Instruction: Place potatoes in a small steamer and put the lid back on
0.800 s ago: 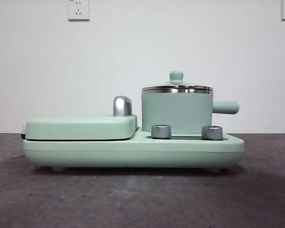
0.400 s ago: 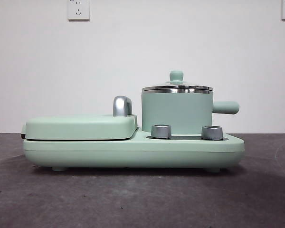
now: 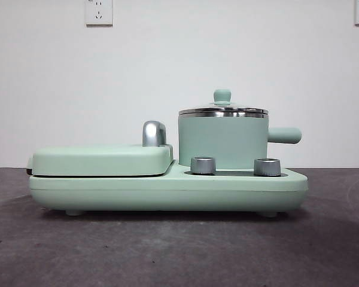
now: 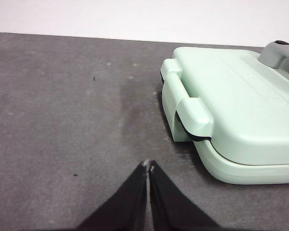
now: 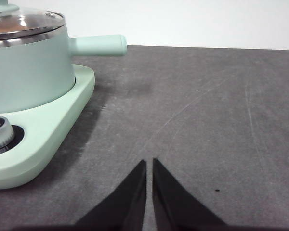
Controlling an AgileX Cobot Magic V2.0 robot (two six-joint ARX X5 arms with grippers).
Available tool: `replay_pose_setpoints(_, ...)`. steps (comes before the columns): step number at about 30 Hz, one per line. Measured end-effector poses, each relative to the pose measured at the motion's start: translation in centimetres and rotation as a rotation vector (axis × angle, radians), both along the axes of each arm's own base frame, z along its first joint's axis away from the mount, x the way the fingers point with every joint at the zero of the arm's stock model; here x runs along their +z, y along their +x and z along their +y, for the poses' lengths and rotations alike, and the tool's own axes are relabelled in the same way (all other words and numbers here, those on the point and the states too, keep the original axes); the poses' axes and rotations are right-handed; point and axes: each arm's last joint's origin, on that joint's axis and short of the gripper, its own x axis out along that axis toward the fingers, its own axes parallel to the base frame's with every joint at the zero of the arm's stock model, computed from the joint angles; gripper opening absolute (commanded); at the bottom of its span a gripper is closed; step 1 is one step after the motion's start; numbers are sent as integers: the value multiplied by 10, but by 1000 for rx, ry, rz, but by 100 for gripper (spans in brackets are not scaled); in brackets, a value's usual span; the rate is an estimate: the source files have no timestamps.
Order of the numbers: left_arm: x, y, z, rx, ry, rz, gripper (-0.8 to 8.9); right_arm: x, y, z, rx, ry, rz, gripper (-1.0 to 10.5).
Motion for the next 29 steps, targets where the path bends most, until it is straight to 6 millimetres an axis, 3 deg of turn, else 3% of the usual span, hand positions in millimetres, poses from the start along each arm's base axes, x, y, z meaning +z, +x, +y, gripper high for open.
replay_pose_setpoints(29,0,0,0,0,0,0,7,0,0,0,2,-10,-4,17)
